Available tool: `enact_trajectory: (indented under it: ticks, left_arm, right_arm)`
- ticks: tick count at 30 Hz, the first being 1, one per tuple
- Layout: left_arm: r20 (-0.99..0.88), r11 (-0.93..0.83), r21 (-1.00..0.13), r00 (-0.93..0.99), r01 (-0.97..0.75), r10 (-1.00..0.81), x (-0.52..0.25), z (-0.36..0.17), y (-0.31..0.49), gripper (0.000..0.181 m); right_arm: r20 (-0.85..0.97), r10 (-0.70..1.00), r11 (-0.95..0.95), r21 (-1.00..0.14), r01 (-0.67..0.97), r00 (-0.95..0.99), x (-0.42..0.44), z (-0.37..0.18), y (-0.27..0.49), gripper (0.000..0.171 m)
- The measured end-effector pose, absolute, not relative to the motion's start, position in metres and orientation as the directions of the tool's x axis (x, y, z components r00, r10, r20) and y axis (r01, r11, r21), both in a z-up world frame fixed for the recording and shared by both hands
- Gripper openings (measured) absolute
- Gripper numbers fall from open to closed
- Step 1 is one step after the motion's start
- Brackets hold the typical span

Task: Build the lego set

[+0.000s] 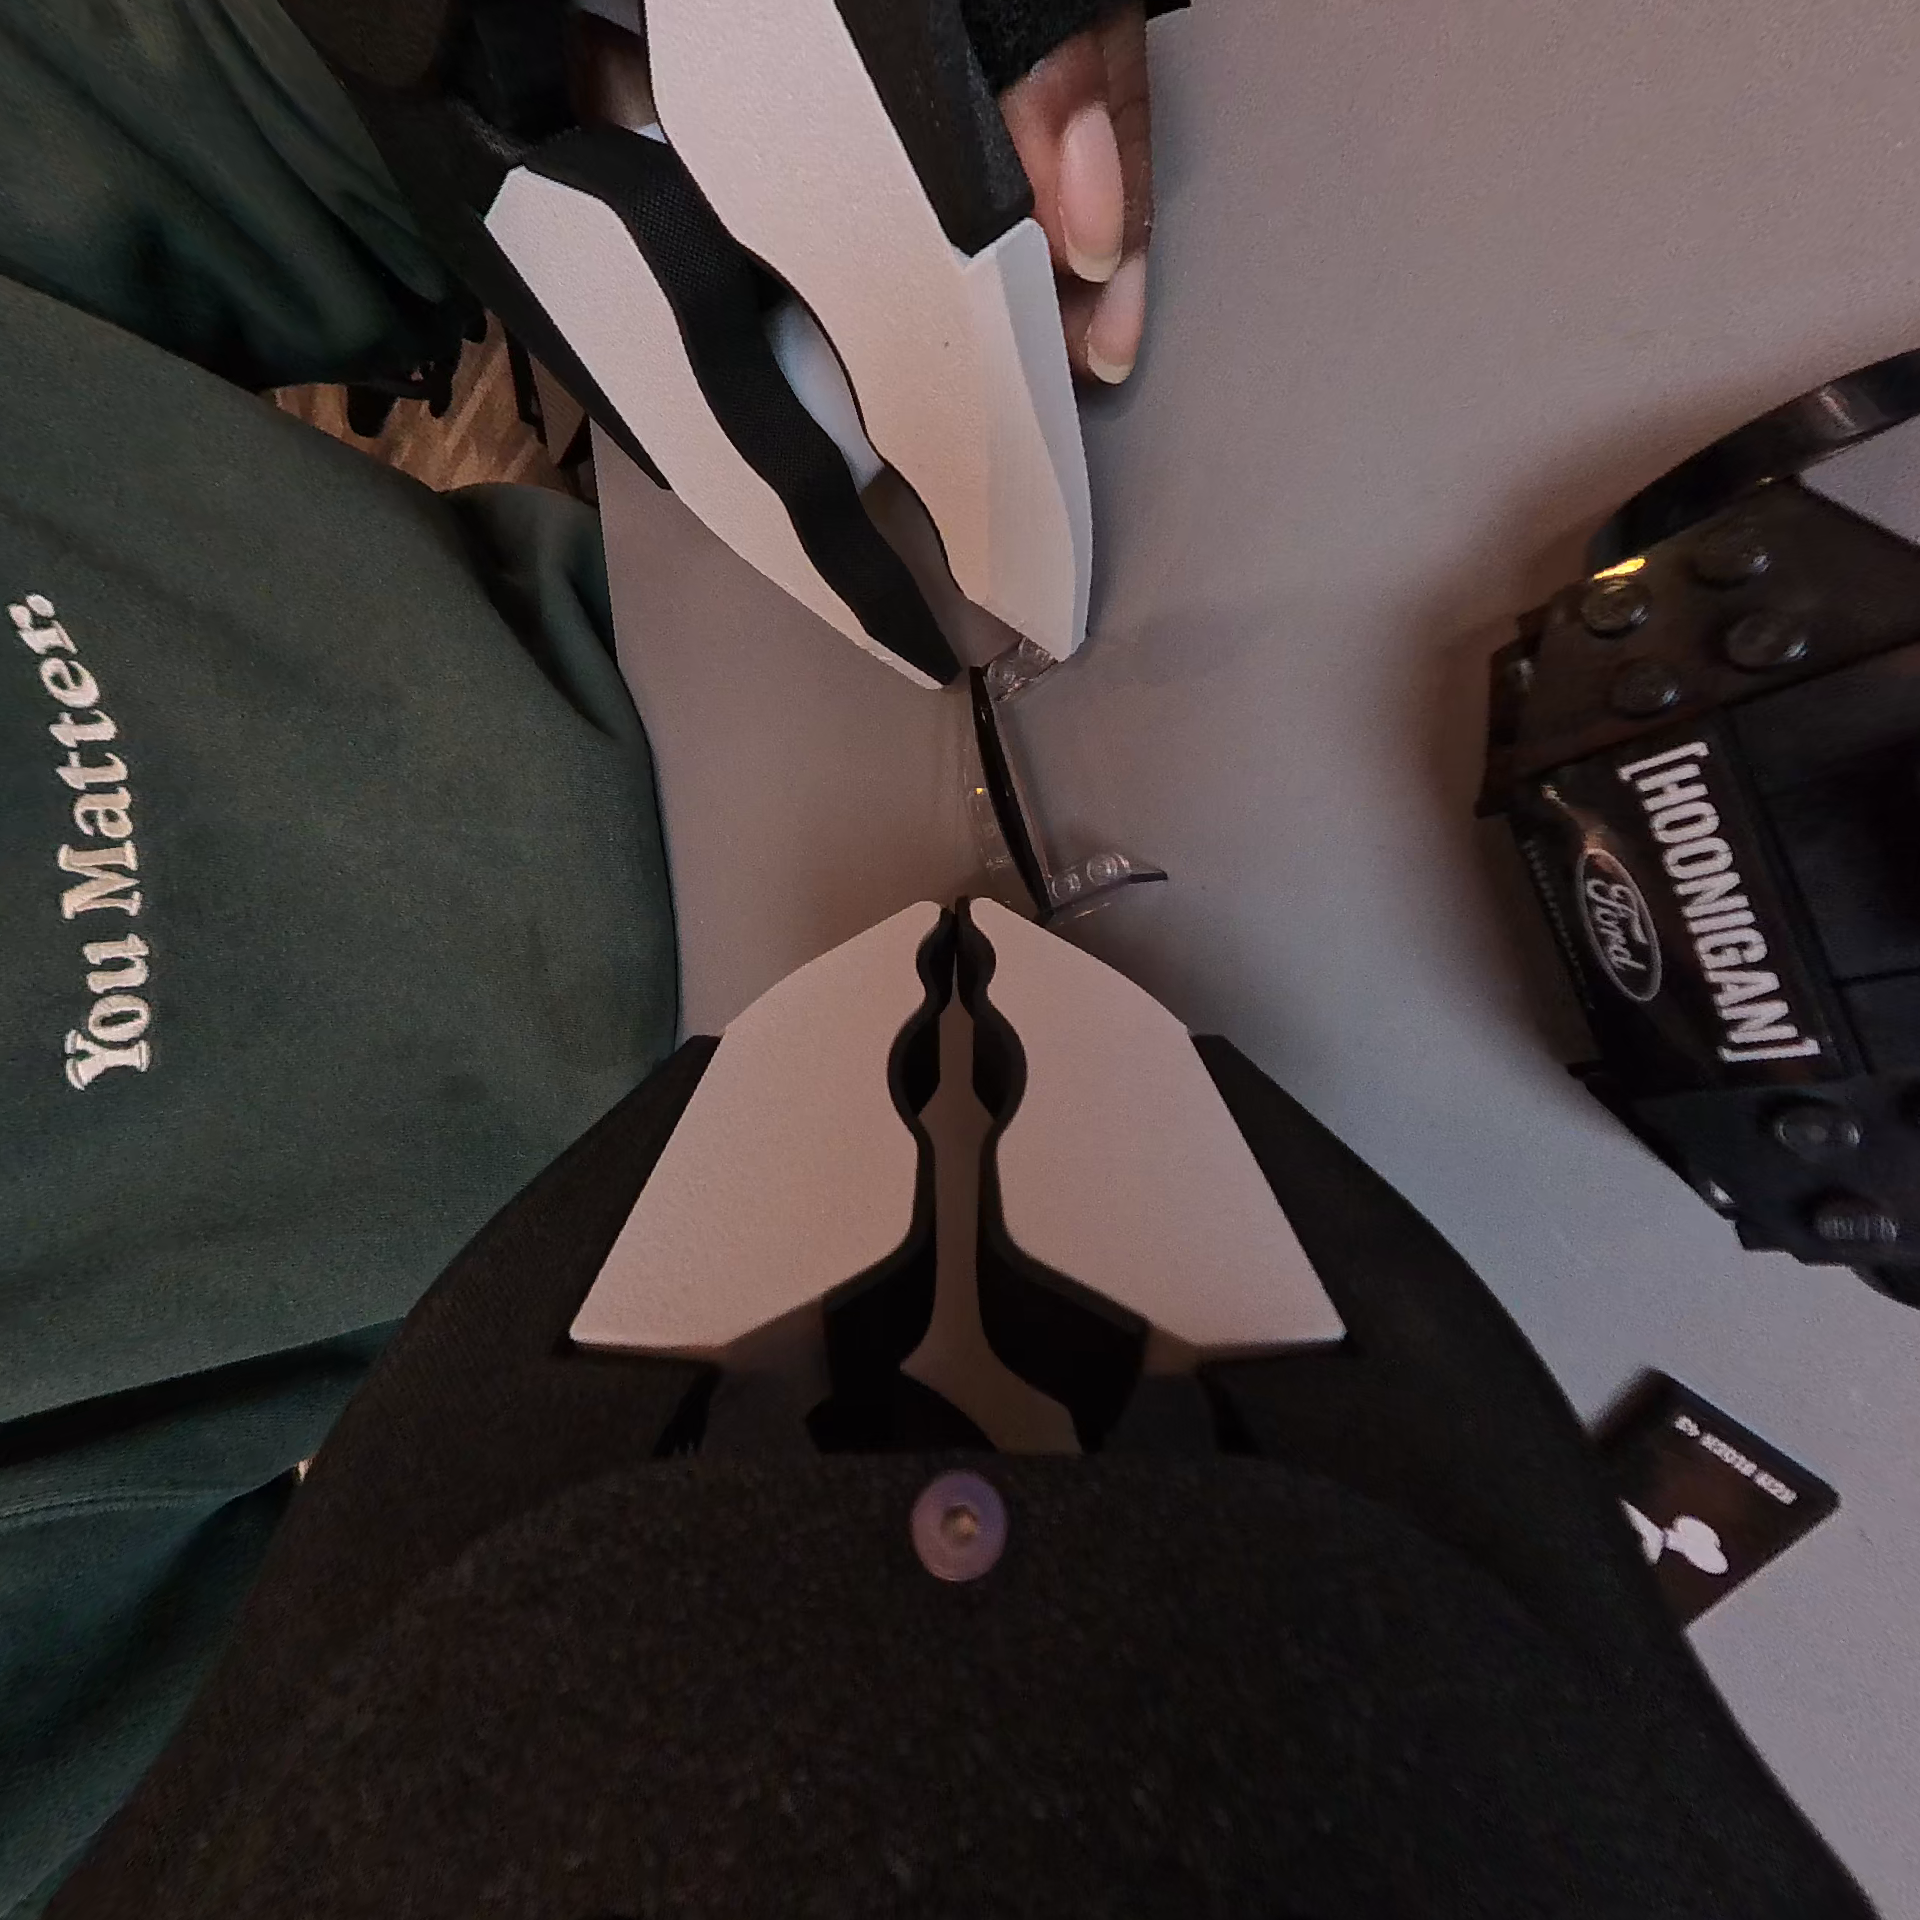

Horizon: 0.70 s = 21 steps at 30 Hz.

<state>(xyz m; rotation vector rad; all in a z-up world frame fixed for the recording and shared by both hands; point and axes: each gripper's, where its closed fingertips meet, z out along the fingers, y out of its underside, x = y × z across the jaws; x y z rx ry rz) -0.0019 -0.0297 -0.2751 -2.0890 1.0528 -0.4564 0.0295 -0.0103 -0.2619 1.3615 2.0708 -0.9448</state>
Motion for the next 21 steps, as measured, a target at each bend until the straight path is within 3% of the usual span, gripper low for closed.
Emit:
enact_trajectory:
  ticks: [21]
  left_arm:
    - [-0.012,-0.391,-0.745,0.597,-0.540,-0.802,-0.0017,-0.2760,-0.0305,0.027]
  right_arm:
    - [-0.707,0.591,0.275,-0.275,0.921,-0.388,0.0292,-0.2627,-0.0104,0.000]
